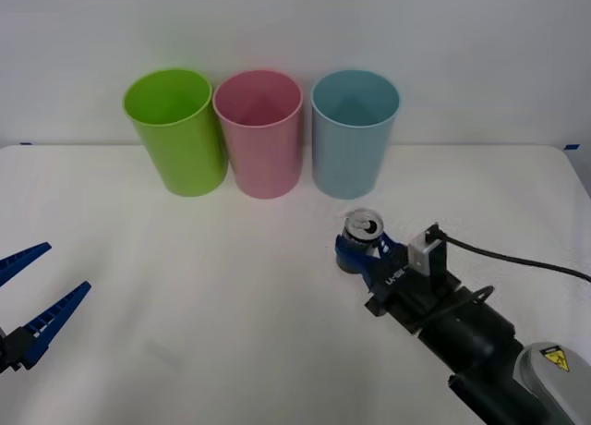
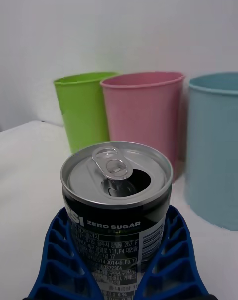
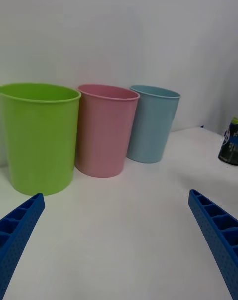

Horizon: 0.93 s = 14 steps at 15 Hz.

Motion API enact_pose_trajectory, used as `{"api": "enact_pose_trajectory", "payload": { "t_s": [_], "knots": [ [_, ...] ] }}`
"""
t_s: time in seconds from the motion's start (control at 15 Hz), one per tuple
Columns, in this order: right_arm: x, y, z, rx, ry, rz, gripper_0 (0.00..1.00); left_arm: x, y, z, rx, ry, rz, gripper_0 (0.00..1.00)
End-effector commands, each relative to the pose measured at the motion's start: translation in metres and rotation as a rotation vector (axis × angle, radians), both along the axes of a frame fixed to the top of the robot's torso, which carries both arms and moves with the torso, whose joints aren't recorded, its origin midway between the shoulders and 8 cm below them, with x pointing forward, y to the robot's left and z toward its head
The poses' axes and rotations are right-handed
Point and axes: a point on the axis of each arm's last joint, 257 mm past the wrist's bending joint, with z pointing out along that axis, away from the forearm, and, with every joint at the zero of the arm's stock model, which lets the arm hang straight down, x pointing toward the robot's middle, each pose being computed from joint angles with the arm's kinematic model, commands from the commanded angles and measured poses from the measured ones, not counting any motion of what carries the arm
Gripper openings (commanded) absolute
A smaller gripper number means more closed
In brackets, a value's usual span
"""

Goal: Grasp the object on the table and drop it into the matching bin: aluminum can to the light blue bin, PET bottle to the pink bin.

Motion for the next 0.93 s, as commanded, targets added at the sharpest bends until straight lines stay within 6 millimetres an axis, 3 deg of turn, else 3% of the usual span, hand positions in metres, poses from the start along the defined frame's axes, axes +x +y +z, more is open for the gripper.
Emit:
{"api": "enact_pose_trajectory", "payload": {
  "t_s": [0.07,0.4,0.6,0.93],
  "knots": [
    [-0.007,-0.022,0.027,0.025,-0.031,-0.028,0.0,0.0,0.0,0.0,0.0,0.0,0.0,1.0],
    [-0.004,-0.041,0.08,0.088,-0.096,-0.056,0.0,0.0,0.0,0.0,0.0,0.0,0.0,1.0],
    [0.007,-0.045,0.113,0.084,-0.173,-0.059,0.0,0.0,0.0,0.0,0.0,0.0,0.0,1.0],
    [0.049,-0.046,0.15,0.068,-0.255,-0.055,0.0,0.0,0.0,0.0,0.0,0.0,0.0,1.0]
  ]
}}
